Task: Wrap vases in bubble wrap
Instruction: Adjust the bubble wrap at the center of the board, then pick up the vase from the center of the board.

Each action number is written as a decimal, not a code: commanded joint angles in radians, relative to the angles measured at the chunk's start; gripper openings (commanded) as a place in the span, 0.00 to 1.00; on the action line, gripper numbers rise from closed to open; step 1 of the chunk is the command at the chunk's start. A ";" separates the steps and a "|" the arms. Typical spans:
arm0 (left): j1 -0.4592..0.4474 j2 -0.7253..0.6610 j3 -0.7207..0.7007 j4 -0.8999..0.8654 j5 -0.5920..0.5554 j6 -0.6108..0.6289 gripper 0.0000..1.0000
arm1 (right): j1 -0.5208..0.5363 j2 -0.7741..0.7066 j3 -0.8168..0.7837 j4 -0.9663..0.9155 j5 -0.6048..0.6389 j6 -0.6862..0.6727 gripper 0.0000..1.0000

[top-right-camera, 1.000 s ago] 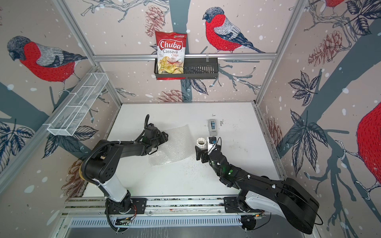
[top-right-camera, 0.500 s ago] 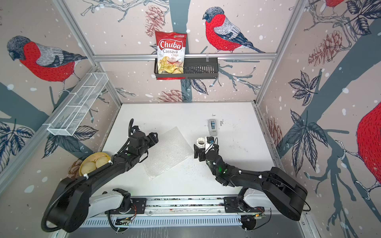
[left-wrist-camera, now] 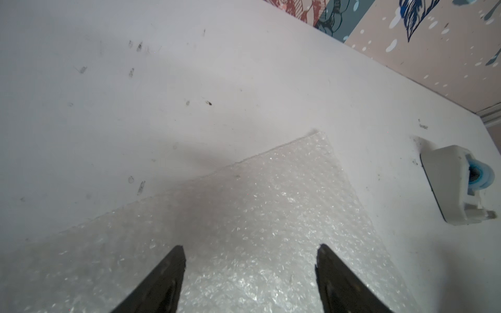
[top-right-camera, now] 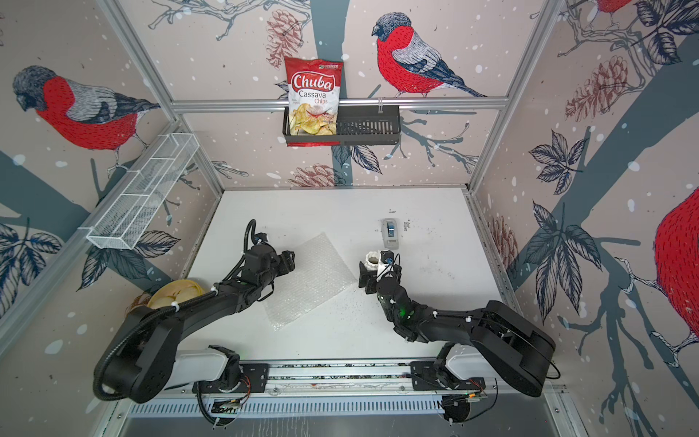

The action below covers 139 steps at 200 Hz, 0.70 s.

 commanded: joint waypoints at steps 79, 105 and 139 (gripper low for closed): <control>-0.163 0.047 -0.082 0.002 0.170 -0.259 0.76 | -0.093 -0.105 0.098 -0.194 -0.037 0.010 0.55; -0.250 0.021 -0.057 0.048 0.125 -0.268 0.77 | -0.160 -0.158 0.096 -0.239 -0.112 0.012 0.54; -0.343 0.069 0.064 0.081 -0.014 -0.048 0.78 | -0.223 -0.226 0.096 -0.309 -0.151 0.003 0.52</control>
